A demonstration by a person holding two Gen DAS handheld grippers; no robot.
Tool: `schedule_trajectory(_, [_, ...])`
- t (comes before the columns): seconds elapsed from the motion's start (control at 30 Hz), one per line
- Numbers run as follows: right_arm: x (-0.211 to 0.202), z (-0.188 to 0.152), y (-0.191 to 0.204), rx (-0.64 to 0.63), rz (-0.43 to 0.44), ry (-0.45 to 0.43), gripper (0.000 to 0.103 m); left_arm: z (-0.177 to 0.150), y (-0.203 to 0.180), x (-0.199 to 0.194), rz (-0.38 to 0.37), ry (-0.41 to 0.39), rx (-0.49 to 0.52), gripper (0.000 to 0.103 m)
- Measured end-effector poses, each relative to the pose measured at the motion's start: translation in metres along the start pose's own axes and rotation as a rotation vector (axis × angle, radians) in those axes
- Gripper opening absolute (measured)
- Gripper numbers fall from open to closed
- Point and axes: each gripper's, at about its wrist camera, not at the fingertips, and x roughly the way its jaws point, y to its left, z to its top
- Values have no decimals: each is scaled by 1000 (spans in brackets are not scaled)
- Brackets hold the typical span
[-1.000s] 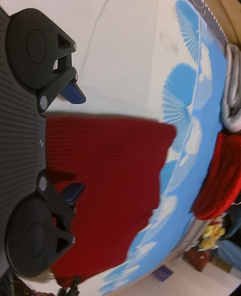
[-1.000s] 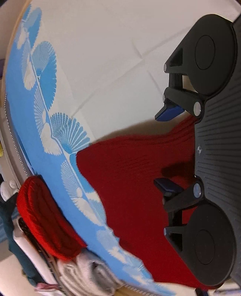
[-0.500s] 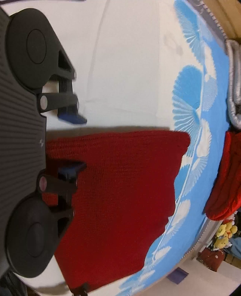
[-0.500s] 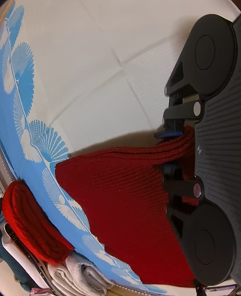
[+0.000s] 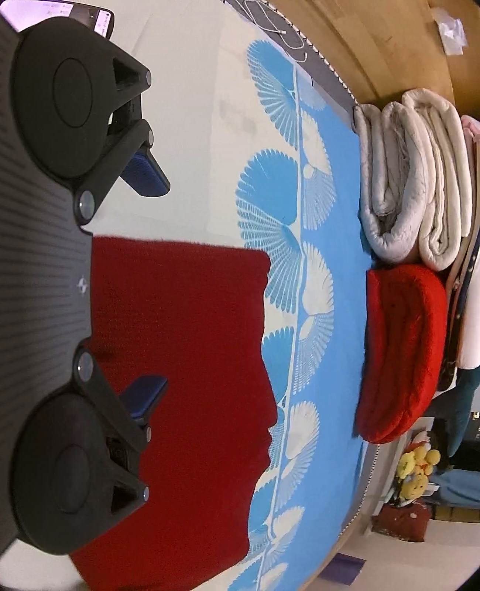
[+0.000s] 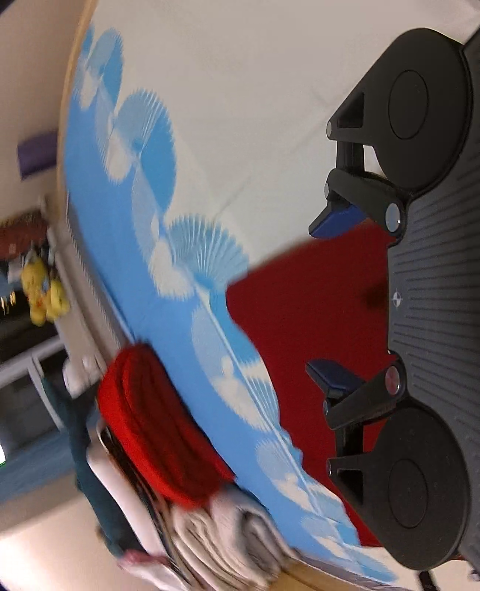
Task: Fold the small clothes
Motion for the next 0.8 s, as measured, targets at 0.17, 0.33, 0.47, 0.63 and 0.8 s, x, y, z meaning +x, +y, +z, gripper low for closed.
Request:
schedule_trajectory(0.17, [8, -10, 37, -175, 30, 22, 79, 0, -15, 10, 5, 33, -9, 103])
schedule_trajectory(0.33, [13, -18, 49, -177, 51, 75, 80, -2, -27, 19, 26, 49, -18, 103])
schedule_trajectory(0.47, [29, -28, 46, -161, -4, 172, 80, -6, -37, 29, 41, 86, -14, 103])
schedule_trajectory(0.63, [37, -37, 46, -198, -67, 205, 80, -11, -42, 50, 104, 146, 20, 103])
schedule_trajectory(0.8, [1, -33, 35, -115, -28, 87, 80, -9, -25, 41, 76, 134, -39, 103])
